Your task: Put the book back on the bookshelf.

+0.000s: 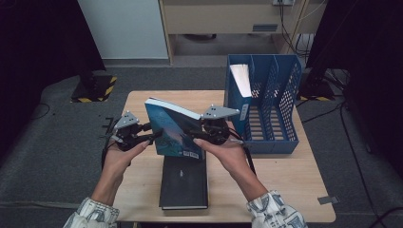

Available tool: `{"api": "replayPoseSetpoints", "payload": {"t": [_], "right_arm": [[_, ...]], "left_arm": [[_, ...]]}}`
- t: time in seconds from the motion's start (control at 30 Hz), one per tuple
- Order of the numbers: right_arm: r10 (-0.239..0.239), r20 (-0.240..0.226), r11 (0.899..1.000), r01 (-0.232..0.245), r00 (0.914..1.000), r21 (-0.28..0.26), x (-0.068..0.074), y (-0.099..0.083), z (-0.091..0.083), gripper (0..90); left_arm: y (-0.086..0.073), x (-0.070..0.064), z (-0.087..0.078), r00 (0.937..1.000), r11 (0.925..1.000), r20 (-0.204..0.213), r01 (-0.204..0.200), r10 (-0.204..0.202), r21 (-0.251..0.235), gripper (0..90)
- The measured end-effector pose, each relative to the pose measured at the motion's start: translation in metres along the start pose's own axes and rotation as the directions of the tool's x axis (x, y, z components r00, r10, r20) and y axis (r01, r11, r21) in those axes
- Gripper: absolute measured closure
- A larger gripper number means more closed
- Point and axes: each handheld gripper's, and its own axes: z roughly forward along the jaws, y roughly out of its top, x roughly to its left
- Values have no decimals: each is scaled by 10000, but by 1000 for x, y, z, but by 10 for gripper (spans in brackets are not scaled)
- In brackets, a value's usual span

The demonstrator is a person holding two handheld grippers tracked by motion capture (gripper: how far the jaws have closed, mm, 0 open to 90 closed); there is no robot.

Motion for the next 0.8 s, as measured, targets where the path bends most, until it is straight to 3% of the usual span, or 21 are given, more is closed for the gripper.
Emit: {"api": "replayPoseSetpoints", "payload": {"t": [0.4, 0.8], "right_arm": [[-500, -328, 9986, 493, 9982, -212, -3, 14, 6, 595], [-687, -722, 9975, 671, 9950, -235, -5, 19, 20, 647]], "left_arm": [[-3, -2, 2, 9999, 9999, -73, -78, 79, 70, 483], [-2, -2, 2, 10000, 9999, -53, -79, 80, 127, 482]]}}
